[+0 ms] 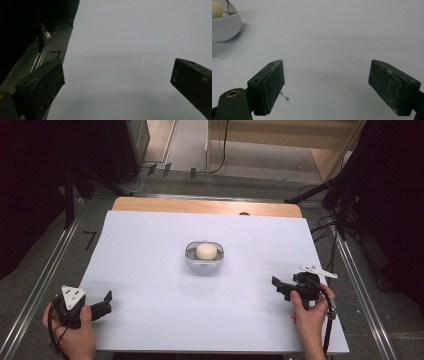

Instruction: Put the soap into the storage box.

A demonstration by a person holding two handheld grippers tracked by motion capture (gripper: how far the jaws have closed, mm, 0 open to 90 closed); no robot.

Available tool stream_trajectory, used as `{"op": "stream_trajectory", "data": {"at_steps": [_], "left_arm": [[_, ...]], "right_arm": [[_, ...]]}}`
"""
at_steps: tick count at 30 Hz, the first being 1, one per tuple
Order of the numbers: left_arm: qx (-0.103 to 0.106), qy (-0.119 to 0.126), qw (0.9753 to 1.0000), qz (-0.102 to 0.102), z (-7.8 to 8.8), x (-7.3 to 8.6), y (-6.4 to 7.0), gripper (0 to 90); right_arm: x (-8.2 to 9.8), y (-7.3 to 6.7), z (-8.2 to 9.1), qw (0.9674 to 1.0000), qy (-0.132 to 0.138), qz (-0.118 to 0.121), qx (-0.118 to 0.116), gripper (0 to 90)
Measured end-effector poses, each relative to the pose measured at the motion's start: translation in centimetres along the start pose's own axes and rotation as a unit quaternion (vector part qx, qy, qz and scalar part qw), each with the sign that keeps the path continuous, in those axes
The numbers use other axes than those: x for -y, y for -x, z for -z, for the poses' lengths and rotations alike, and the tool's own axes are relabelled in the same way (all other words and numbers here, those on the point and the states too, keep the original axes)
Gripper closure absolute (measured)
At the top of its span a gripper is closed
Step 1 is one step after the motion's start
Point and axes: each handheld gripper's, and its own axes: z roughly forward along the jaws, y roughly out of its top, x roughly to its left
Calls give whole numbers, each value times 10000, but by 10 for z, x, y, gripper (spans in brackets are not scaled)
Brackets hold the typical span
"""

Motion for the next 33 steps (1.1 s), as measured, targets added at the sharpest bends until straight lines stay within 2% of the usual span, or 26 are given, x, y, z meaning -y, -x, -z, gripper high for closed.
{"op": "stream_trajectory", "data": {"at_steps": [11,19,24,30,33], "left_arm": [[-3,-2,10000,-8,0,0,0,0],[-4,-3,10000,-7,0,0,0,0],[-6,1,10000,-19,0,0,1,0],[1,4,10000,-12,0,0,1,0],[-1,8,10000,-13,0,0,0,0]], "right_arm": [[11,22,12,9998,7,-92,192,138],[20,38,22,9995,57,-185,248,138],[26,47,30,9996,108,-161,221,137],[32,57,41,9993,121,-184,296,134],[35,63,45,9988,131,-237,414,134]]}}
